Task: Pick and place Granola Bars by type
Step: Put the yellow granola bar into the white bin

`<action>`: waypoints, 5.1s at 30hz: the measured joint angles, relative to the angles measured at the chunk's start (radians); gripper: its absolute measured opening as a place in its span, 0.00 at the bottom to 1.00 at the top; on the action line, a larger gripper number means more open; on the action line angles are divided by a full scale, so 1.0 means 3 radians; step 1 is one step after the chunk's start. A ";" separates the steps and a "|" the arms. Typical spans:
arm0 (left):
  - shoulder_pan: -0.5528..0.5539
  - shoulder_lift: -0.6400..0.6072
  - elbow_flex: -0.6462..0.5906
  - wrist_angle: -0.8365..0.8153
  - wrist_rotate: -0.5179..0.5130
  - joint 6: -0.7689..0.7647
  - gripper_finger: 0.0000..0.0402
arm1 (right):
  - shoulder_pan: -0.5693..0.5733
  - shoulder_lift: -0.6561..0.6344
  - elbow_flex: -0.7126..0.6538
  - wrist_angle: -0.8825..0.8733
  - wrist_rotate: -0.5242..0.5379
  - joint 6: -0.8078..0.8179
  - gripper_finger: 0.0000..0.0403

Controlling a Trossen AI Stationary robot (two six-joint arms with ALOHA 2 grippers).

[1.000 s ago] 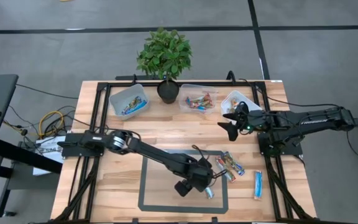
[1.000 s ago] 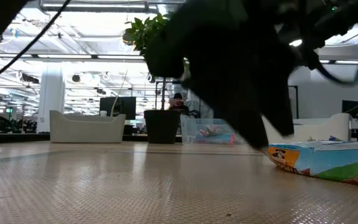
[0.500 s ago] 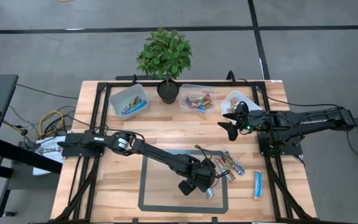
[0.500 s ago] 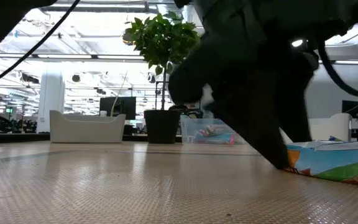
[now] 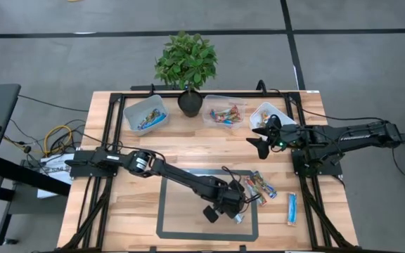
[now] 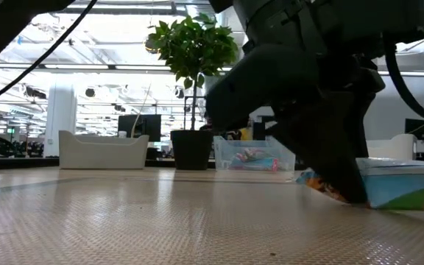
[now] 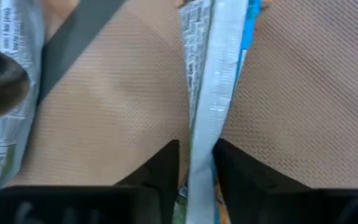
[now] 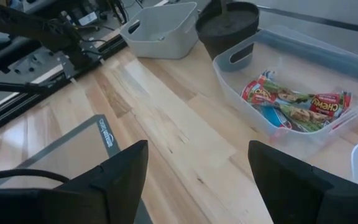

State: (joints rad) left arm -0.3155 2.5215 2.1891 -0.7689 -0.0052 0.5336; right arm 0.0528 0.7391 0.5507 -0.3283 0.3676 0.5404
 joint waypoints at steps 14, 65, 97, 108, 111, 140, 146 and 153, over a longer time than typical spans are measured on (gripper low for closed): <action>0.0081 -0.0092 0.0505 -0.0959 -0.0719 -0.0512 0.09 | 0.0000 0.0000 0.0000 -0.0057 -0.0001 0.0146 0.67; 0.1086 -0.0867 0.0552 0.0177 -0.1760 -0.1089 0.07 | -0.0097 0.0007 -0.0001 0.1149 0.0316 0.0381 0.67; 0.1021 -0.0989 0.0551 0.0580 -0.1668 -0.0933 0.07 | -0.0403 0.0005 0.0000 0.1682 0.0178 0.0092 0.58; 0.1028 -0.0987 0.0551 0.0515 -0.2100 -0.0856 0.07 | -0.0403 0.0006 0.0001 0.1667 0.0166 0.0085 0.28; 0.1030 -0.0987 0.0551 0.0513 -0.2104 -0.0855 0.07 | -0.0403 0.0006 0.0001 0.1667 0.0167 0.0080 0.24; 0.1190 -0.0987 0.0553 0.0159 -0.1760 -0.0780 0.58 | -0.0403 0.0008 -0.0003 0.0763 0.0677 -0.0061 0.19; 0.1122 -0.0987 0.0555 -0.0098 -0.1767 -0.0766 0.66 | -0.0403 0.0008 -0.0003 0.0066 0.1283 0.0054 0.19; 0.1004 -0.0987 0.0555 -0.0586 -0.1466 -0.0836 0.67 | -0.0403 0.0007 -0.0003 -0.0723 0.1616 0.0531 0.19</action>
State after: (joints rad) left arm -0.0143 2.2253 2.3554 -0.9447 -0.4450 0.2829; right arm -0.0681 0.7413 0.5499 -0.5452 0.8525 0.6996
